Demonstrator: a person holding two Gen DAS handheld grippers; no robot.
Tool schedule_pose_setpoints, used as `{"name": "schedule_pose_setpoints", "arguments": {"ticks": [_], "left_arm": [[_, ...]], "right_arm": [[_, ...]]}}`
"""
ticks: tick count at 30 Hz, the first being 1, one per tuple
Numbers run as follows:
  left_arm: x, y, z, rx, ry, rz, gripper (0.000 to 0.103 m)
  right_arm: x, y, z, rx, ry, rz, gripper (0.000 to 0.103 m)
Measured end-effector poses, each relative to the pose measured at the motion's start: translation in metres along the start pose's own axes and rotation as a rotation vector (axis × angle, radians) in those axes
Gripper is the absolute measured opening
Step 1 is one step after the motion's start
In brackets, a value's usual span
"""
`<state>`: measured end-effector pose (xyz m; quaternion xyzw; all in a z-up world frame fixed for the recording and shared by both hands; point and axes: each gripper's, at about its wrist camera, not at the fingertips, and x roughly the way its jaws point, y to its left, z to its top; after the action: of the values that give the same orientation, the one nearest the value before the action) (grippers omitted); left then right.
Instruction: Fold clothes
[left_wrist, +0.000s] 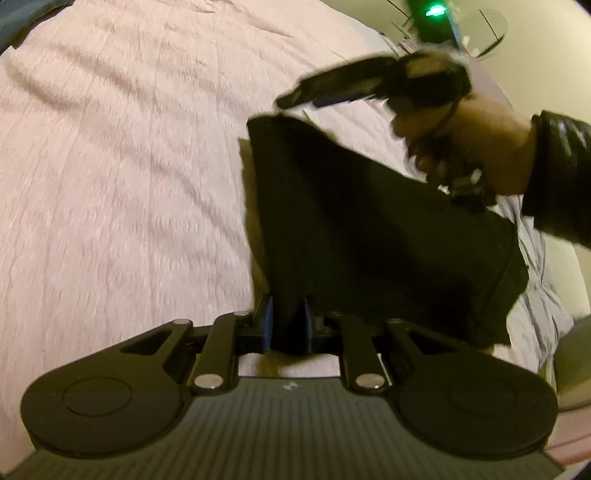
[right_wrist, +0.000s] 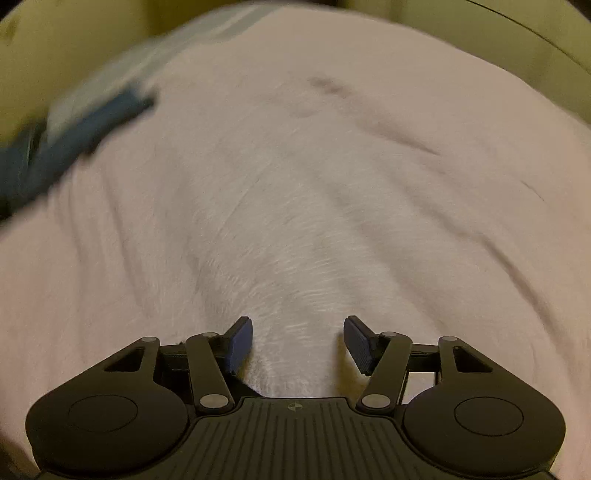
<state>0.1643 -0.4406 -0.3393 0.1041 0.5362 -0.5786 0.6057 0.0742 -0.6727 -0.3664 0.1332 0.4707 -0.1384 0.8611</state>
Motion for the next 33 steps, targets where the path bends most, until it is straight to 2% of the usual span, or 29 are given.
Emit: {"name": "schedule_pose_setpoints", "arguments": {"ticks": [4,8,11,14,16,20,24,26,31,33], "left_arm": [[-0.016,0.002,-0.001,0.039,0.022,0.001,0.012],[-0.035,0.006,0.009,0.161,0.021,0.053,0.013],[-0.039,0.001,0.022,0.366,0.028,0.13,0.016],[-0.038,-0.009,0.03,0.623,0.041,0.218,0.021],[-0.038,-0.015,0.033,0.776,0.044,0.265,0.029],[-0.033,-0.026,0.032,1.072,0.049,0.33,0.037],[-0.021,-0.029,0.024,1.4,0.064,0.334,0.05],[-0.008,-0.021,0.027,1.523,0.059,0.314,0.051],[0.022,0.0,0.038,1.702,0.035,0.225,0.051],[0.037,0.008,0.037,1.826,0.006,0.196,0.052]], "right_arm": [[-0.057,-0.01,-0.016,0.158,-0.044,0.034,0.06],[-0.106,0.021,-0.064,0.217,-0.035,0.02,0.06],[-0.141,0.045,-0.099,0.228,-0.022,0.003,0.06],[-0.162,0.086,-0.128,0.151,-0.004,-0.007,0.06],[-0.165,0.113,-0.142,0.074,-0.01,-0.027,0.06],[-0.143,0.158,-0.144,-0.054,-0.047,-0.06,0.06],[-0.107,0.2,-0.132,-0.179,-0.036,-0.128,0.06],[-0.084,0.214,-0.129,-0.22,-0.009,-0.186,0.06],[-0.028,0.234,-0.128,-0.285,0.085,-0.367,0.059],[-0.018,0.235,-0.131,-0.277,0.086,-0.432,0.044]]}}
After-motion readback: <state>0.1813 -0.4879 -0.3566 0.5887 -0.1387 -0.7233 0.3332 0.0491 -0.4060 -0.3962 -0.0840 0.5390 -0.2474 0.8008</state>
